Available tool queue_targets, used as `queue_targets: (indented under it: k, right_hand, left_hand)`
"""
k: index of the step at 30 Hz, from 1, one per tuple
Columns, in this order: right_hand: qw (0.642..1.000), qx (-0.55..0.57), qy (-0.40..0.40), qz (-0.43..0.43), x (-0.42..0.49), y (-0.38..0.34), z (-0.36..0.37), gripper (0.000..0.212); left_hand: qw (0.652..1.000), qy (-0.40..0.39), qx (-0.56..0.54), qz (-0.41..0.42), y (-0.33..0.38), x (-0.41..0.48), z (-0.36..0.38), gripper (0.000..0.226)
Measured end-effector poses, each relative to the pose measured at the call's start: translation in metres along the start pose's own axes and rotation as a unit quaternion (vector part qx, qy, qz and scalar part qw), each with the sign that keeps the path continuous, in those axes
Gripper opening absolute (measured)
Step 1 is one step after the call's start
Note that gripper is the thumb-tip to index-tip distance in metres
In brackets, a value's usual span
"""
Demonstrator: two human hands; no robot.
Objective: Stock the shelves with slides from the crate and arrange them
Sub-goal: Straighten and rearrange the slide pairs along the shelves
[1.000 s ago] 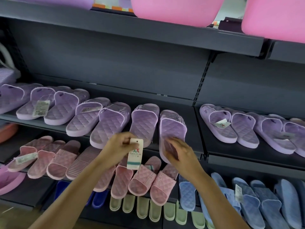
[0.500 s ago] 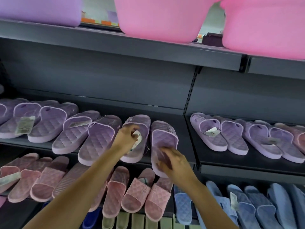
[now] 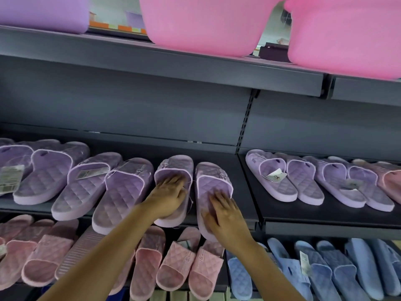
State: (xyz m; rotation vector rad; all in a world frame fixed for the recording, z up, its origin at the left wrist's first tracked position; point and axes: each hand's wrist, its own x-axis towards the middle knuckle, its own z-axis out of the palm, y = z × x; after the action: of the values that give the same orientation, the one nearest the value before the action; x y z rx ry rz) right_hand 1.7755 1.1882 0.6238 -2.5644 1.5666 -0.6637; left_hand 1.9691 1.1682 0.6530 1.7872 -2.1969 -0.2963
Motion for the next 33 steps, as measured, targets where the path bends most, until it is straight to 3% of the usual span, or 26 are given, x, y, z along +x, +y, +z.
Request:
queue_targets:
  k: [3,5,9,16,20,29,33]
  right_hand:
    - [0.999,0.027,0.005,0.025,0.008,-0.002,0.000,0.075]
    - [0.998,0.035,0.017,0.038,0.015,-0.002,0.002,0.086]
    - [0.998,0.041,0.016,0.051,0.025,-0.002,0.005,0.062]
    - [0.998,0.043,0.044,0.024,0.051,0.010,0.006,0.082]
    - [0.997,0.057,-0.010,0.045,0.069,0.022,0.004,0.099]
    - [0.996,0.059,0.024,0.054,0.102,0.043,0.015,0.089]
    - [0.997,0.046,0.025,0.064,0.103,0.043,0.016,0.075]
  left_hand:
    - [1.000,0.005,0.016,-0.016,0.003,0.010,0.000,0.050]
    - [0.999,0.012,0.022,-0.021,0.005,0.019,0.002,0.039]
    - [0.999,0.037,0.010,-0.026,0.006,0.034,0.011,0.033]
    - [0.998,0.060,-0.001,-0.030,0.005,0.061,0.019,0.031]
    - [0.998,0.051,-0.002,-0.035,0.005,0.082,0.018,0.030]
    - [0.998,0.055,0.004,-0.035,0.006,0.113,0.021,0.029]
    - [0.998,0.061,0.006,-0.032,0.004,0.116,0.023,0.026]
